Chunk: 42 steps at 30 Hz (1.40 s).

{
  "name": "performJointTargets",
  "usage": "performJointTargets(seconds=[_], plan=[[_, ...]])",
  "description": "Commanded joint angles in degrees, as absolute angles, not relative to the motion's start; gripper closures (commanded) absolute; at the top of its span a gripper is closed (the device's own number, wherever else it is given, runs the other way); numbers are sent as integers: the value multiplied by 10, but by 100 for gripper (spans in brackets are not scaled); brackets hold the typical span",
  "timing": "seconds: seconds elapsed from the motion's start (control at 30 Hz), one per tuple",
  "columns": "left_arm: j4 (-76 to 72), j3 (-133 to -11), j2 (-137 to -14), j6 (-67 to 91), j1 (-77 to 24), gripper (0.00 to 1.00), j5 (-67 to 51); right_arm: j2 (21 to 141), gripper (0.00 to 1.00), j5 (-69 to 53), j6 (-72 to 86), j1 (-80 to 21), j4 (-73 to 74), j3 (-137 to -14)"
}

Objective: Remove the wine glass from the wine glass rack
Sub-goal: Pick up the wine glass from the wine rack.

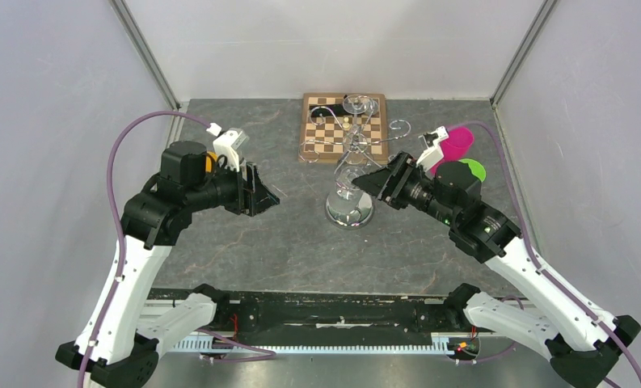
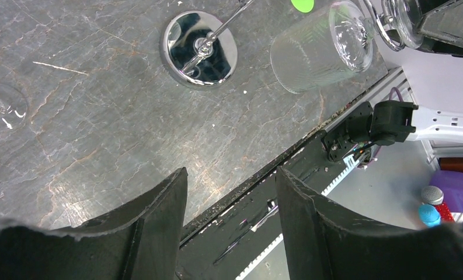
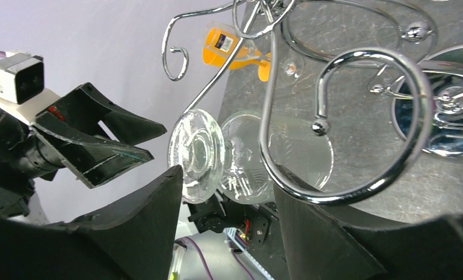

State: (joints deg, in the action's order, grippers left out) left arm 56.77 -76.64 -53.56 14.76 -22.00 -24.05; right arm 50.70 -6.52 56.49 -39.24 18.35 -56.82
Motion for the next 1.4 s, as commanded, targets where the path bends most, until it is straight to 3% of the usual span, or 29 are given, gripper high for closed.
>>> performJointTargets(seconds=[0.0, 0.5, 0.73, 1.2, 1.37], plan=[[546, -766, -531, 141, -225, 37, -235, 491, 43, -80, 606, -391, 113, -553], [551, -762, -530, 137, -231, 36, -221, 471, 68, -68, 637, -391, 85, -533], [553, -766, -531, 136, -233, 36, -219, 465, 74, -60, 634, -391, 95, -538], [555, -765, -529, 134, -234, 36, -214, 464, 100, -59, 642, -391, 79, -531], [556, -767, -531, 133, -235, 36, -211, 462, 100, -58, 649, -391, 73, -530]])
